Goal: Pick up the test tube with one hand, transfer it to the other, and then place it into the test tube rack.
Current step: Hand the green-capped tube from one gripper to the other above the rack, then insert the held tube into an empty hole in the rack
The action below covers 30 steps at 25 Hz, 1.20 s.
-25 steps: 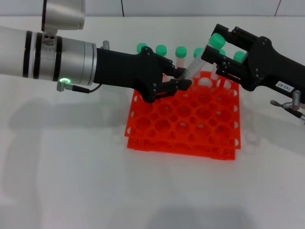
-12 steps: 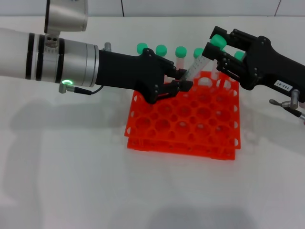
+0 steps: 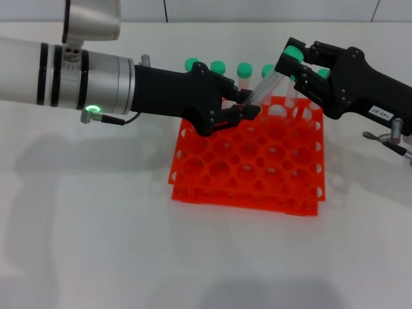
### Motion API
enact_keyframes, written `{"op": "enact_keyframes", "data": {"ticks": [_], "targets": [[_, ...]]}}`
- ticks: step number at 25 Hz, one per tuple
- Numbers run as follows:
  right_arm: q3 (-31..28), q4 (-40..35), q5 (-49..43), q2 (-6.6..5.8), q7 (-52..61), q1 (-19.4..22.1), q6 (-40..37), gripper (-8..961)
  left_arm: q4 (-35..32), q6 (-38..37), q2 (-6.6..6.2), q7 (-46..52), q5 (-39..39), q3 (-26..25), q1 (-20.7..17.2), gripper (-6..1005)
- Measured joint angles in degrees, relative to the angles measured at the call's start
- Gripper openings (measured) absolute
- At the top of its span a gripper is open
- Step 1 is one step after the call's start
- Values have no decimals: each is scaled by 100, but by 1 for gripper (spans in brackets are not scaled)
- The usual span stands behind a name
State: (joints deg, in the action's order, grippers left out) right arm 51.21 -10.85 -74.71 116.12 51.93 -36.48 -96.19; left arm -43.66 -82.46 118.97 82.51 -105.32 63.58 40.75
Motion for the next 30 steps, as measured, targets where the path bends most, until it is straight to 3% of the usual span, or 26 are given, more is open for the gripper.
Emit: {"op": "enact_keyframes", "data": {"ticks": [15, 23, 30], "targets": [[-29, -17, -17, -35, 11, 65, -12, 267, -216, 137, 4, 1021, -68, 238, 183, 249], [-28, -27, -17, -73, 20, 79, -3, 266, -1436, -81, 2, 2067, -482, 271, -190, 588], [-27, -156, -30, -123, 112, 148, 52, 274, -3611, -99, 5, 3158, -780, 254, -1327, 845]]}}
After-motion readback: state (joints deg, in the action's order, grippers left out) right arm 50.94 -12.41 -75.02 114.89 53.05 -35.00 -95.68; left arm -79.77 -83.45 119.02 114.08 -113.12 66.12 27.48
